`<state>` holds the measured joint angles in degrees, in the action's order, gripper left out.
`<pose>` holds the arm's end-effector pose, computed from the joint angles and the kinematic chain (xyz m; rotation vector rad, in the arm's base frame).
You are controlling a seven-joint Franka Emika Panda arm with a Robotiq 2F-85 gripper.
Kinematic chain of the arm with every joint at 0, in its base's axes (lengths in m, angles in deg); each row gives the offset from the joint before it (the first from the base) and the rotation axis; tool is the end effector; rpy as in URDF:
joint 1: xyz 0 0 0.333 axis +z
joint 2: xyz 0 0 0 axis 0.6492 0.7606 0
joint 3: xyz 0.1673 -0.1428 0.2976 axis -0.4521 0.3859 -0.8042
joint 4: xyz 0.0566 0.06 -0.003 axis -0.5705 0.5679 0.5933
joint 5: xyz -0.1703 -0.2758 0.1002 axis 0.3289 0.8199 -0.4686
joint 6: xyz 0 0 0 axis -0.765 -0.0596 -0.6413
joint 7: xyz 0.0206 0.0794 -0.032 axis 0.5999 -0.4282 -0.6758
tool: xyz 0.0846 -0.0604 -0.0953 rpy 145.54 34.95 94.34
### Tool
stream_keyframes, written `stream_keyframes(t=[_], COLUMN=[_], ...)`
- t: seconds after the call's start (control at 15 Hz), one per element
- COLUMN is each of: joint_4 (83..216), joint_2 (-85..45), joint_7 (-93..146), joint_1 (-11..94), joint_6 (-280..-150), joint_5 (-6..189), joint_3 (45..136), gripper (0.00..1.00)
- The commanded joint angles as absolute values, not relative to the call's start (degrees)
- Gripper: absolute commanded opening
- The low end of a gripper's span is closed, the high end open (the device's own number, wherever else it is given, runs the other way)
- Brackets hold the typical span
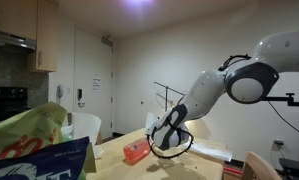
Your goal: Move the piece of tissue at the right to the left
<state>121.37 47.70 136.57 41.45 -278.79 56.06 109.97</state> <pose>0.7635 -0.2071 0.0759 -0.7633 2.2023 -0.9779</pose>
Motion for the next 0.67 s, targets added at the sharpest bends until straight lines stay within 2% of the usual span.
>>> stream_keyframes(t=[0.0,0.6], joint_4=[119.7,118.1], joint_2=[47.7,47.7], joint_7=[136.9,136.4], joint_1=[39.0,35.9], joint_6=[-278.8,-278.8], joint_5=[58.8,64.1], joint_3=[106.4,101.6], gripper=[0.0,0.0])
